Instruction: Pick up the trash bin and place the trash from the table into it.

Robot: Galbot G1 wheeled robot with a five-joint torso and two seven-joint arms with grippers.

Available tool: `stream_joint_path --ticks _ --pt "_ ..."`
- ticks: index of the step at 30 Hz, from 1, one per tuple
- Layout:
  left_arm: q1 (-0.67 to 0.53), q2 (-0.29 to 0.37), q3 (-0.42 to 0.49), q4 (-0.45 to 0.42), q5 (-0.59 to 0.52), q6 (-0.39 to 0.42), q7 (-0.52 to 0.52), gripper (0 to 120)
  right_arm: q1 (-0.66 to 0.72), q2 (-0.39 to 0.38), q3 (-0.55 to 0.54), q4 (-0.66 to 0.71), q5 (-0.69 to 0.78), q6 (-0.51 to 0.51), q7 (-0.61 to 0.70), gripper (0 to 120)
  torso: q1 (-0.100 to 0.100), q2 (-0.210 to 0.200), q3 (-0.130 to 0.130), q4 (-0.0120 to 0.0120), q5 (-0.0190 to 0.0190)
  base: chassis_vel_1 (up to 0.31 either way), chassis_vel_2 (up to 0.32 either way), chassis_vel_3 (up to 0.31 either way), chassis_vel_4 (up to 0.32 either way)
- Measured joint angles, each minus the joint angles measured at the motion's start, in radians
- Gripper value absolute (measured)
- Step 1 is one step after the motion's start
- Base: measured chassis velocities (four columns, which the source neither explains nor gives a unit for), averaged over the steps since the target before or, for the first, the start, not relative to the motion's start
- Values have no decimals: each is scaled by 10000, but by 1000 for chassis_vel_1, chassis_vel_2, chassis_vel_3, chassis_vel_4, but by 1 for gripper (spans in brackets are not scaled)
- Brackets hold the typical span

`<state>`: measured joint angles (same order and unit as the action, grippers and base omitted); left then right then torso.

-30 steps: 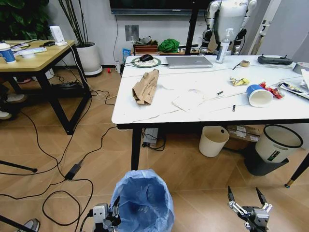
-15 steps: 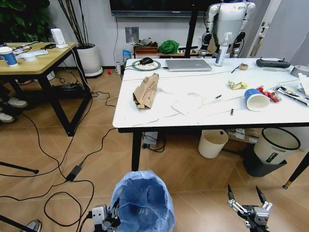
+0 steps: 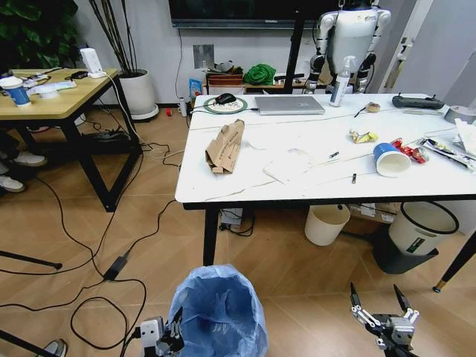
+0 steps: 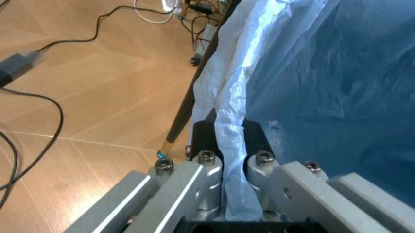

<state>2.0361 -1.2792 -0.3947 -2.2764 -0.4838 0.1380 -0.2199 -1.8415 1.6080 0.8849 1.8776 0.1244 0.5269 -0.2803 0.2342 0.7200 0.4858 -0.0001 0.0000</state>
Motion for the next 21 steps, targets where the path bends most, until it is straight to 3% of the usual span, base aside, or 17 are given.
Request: stream_joint_path --ticks 21 --pt "44 -80 79 -40 36 -38 -11 0 -62 0 -1 122 29 4 4 100 386 917 532 0 0 0 0 0 0"
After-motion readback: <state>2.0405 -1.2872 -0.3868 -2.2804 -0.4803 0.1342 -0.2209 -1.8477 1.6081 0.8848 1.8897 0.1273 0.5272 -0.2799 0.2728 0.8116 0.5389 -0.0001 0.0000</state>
